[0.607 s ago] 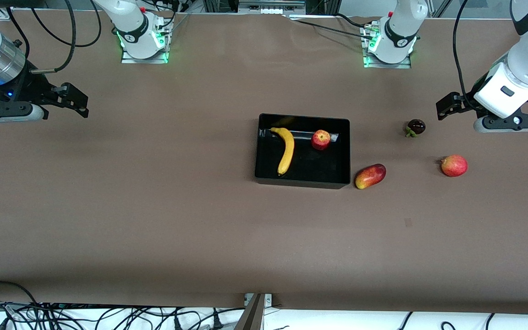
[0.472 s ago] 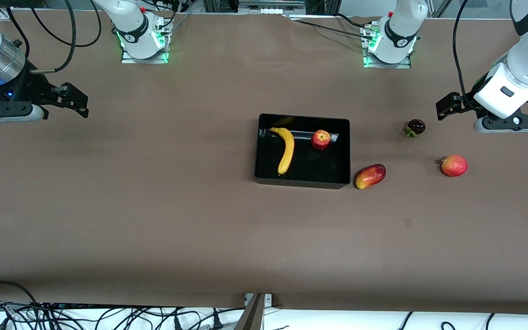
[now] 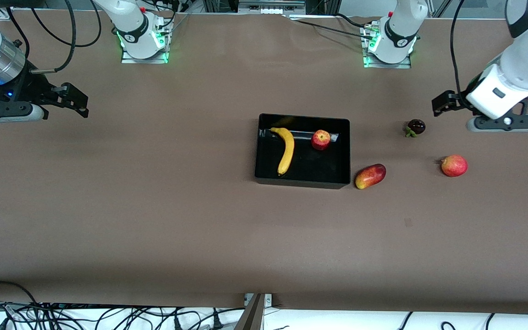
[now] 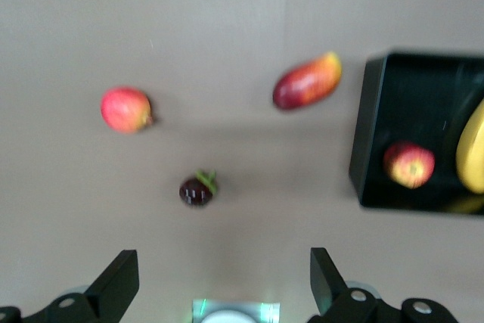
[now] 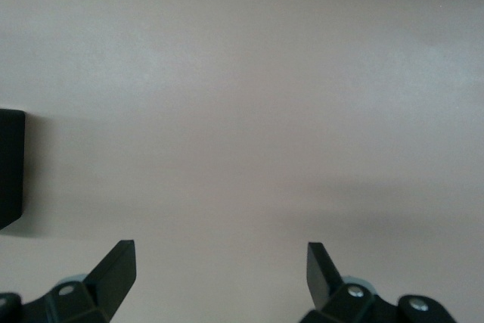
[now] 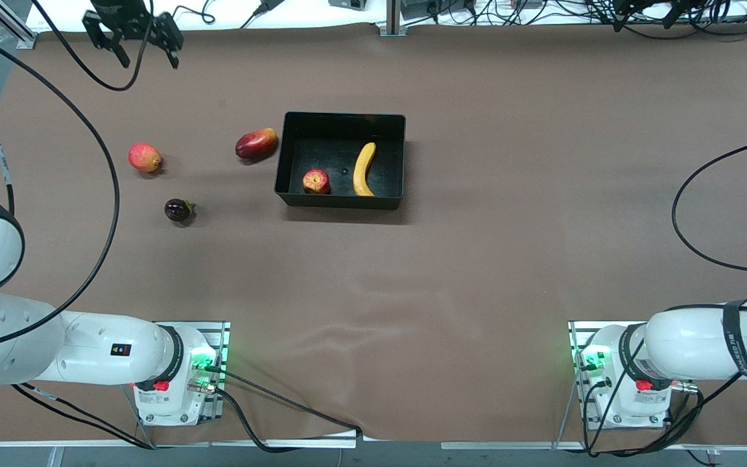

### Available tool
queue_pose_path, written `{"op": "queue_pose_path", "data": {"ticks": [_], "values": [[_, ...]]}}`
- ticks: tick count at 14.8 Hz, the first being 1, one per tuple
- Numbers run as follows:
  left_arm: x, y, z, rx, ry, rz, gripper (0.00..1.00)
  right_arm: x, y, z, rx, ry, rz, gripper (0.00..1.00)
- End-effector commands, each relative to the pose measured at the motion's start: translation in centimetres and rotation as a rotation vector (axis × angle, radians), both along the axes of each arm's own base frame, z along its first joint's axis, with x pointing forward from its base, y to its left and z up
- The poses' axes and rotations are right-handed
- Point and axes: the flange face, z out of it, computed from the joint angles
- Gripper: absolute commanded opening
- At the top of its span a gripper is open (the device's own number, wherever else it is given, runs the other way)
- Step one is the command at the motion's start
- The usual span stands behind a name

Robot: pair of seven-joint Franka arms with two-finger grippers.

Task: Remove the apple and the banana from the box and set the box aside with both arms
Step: 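Reach the left gripper into the black box toward the red apple, then grasp the red apple in the box with the left gripper and lift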

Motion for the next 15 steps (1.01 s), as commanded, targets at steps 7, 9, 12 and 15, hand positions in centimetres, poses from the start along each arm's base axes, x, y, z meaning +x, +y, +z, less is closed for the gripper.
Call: {"op": "queue_pose_path", "data": {"ticks": [7,9,12,15], "values": [[2.4,-14.4,-7.5,-0.066,0.065,-0.069,1.0,0.1,0.0,0.5,-0.002,0.002,-0.003,1.0],[2.3,-18.7,-10.8,-0.03,0.056,-0.006,1.0,0.1,-0.1,0.4,-0.003,0.005,-0.005,1.0],[2.7,-20.9,-15.8,0.002,0.063,0.087,1.0,0.0,0.0,0.4,-0.002,0.006,-0.002,1.0],[1.0,-22.1,-21.1,0.014,0.065,0.101,1.0,0.0,0.0,0.4,-0.002,0.006,-0.004,1.0]]}}
